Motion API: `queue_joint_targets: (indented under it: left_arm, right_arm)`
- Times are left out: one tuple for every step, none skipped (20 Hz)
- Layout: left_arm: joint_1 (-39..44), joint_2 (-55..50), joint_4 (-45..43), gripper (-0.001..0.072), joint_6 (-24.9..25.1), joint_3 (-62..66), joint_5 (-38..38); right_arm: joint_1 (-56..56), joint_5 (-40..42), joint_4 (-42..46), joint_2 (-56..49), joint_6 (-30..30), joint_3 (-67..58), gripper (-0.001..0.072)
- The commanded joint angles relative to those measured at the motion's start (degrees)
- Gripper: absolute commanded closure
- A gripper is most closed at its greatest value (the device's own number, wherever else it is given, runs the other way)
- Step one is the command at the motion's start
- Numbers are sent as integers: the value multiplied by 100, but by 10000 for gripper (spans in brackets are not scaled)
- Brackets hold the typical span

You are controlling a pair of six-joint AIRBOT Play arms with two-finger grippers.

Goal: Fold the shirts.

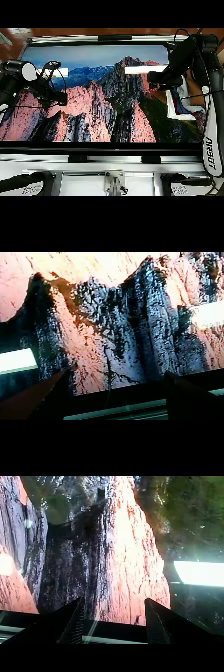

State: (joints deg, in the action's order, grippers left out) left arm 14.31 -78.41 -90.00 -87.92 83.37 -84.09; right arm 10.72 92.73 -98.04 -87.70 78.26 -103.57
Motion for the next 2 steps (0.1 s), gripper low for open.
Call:
queue_joint_targets:
  left_arm:
    - [2, -4, 0, 4, -2, 4, 2]
    - [2, -4, 0, 4, -2, 4, 2]
  right_arm:
    - [4, 0, -2, -4, 4, 0, 207]
    - [4, 2, -2, -4, 4, 0, 207]
